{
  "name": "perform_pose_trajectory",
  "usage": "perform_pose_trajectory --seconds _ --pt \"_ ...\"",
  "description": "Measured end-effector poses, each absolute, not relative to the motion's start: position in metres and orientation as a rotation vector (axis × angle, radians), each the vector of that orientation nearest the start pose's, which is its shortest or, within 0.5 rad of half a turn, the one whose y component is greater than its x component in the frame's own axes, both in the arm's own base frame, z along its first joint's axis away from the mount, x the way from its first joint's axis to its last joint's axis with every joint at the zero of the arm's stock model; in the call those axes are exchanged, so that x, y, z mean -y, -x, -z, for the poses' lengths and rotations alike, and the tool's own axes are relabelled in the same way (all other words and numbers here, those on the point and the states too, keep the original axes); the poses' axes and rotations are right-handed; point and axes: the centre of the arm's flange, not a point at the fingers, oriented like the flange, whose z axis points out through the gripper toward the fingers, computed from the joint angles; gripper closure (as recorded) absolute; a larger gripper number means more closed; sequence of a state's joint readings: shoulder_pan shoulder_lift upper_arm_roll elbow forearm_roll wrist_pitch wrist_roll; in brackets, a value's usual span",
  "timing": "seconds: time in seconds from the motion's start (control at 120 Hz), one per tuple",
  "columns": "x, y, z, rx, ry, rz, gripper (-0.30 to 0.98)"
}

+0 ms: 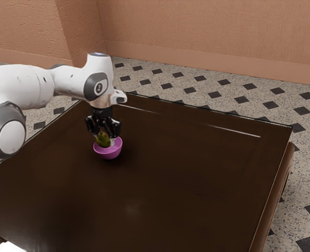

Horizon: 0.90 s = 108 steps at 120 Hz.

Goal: Place the pear in the bowl.

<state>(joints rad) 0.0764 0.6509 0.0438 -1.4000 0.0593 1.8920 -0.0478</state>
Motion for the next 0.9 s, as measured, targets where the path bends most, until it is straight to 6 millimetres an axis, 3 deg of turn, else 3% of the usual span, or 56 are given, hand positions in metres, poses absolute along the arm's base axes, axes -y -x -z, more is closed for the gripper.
perform_pose_trajectory --seconds 0.125,0.325,0.475,0.542,0.617,0.683,0.742,0.808,0.9 --pt "-0.085 -0.713 -0.309 0.214 3.046 -0.216 0.52" --pt "-0.083 -0.716 -0.313 0.212 3.061 -0.199 0.25" --pt "-0.086 -0.715 -0.316 0.211 3.065 -0.196 0.12" --pt "-0.075 -0.698 -0.363 0.197 3.110 -0.140 0.09" --pt "-0.063 -0.670 -0.452 0.180 3.148 -0.025 0.06" --pt "-0.053 -0.647 -0.522 0.164 3.153 0.080 0.05" --pt "-0.033 -0.620 -0.577 0.122 3.143 0.151 0.03" --pt "-0.012 -0.575 -0.606 0.076 3.135 0.143 0.03" --pt "0.014 -0.552 -0.615 0.000 3.145 0.102 0.02"
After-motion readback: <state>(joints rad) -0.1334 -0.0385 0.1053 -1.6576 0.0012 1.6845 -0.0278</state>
